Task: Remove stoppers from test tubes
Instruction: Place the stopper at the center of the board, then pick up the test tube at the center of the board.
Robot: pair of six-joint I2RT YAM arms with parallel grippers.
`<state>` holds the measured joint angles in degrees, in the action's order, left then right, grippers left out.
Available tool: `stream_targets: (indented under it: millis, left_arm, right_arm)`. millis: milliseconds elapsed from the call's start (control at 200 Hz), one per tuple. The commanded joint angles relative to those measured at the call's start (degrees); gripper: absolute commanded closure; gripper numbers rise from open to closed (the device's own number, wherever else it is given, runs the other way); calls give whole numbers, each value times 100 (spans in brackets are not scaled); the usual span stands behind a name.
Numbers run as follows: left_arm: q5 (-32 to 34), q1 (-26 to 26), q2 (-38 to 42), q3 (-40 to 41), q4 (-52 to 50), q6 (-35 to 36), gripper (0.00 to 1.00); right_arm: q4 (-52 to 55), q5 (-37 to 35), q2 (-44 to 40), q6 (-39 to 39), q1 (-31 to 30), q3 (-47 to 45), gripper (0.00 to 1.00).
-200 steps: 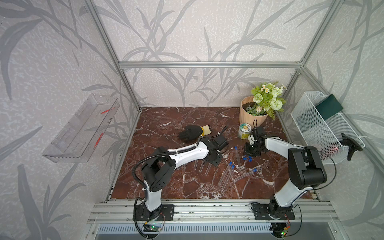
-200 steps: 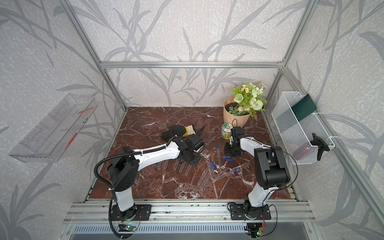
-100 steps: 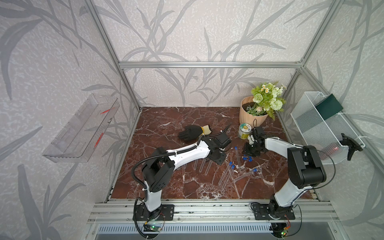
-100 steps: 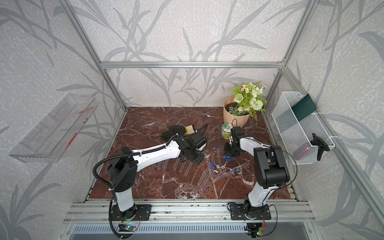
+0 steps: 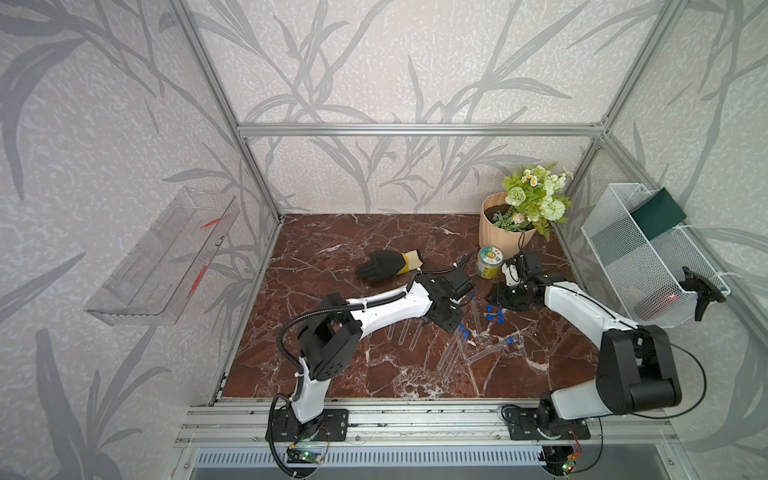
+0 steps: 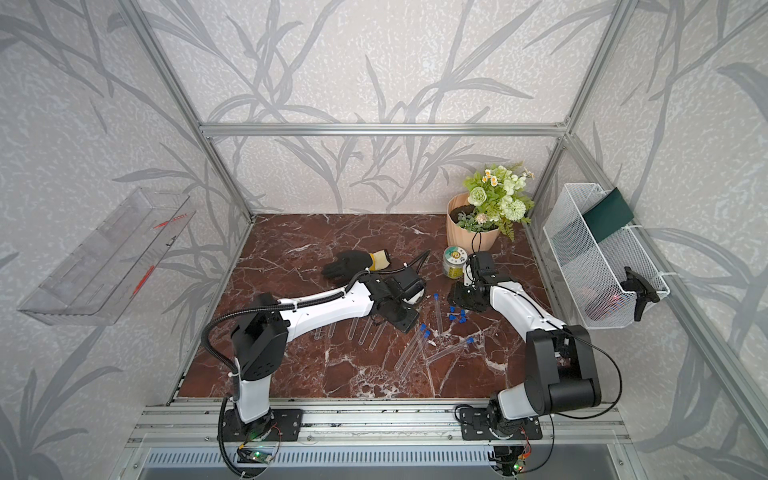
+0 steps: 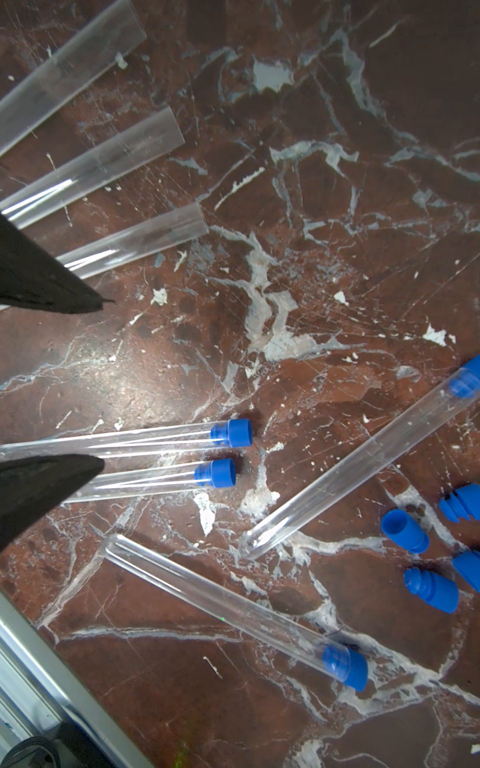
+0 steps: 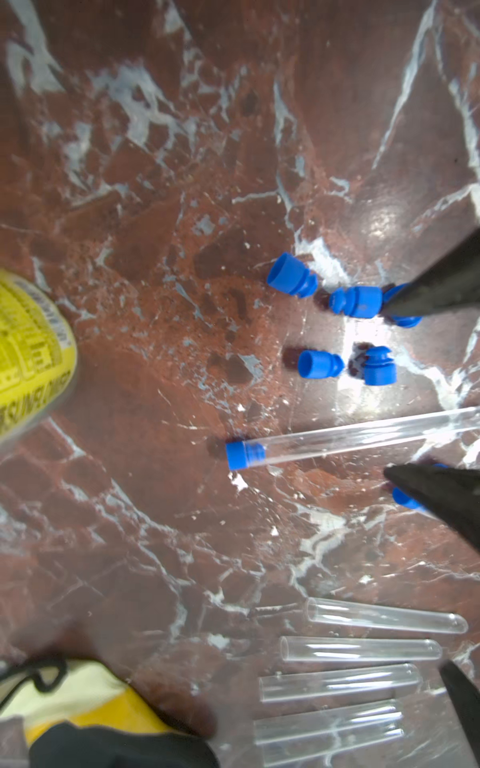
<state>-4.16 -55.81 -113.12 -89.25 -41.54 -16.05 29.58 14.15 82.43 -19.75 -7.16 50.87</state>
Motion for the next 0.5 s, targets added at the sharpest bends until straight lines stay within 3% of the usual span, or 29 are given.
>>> stream_targets:
  millis: [0, 170, 495]
  left_arm:
    - [-64, -71, -210, -256, -255, 32, 45]
    - [-25, -170, -430, -408, -412, 32, 45]
    - [74, -322, -651, -396, -470, -57, 46]
  right_arm:
    - [290, 110, -284, 93, 21, -192, 31]
    - [390, 233, -784, 90, 21, -414, 17]
    - [399, 233, -1558, 31, 27, -806, 4]
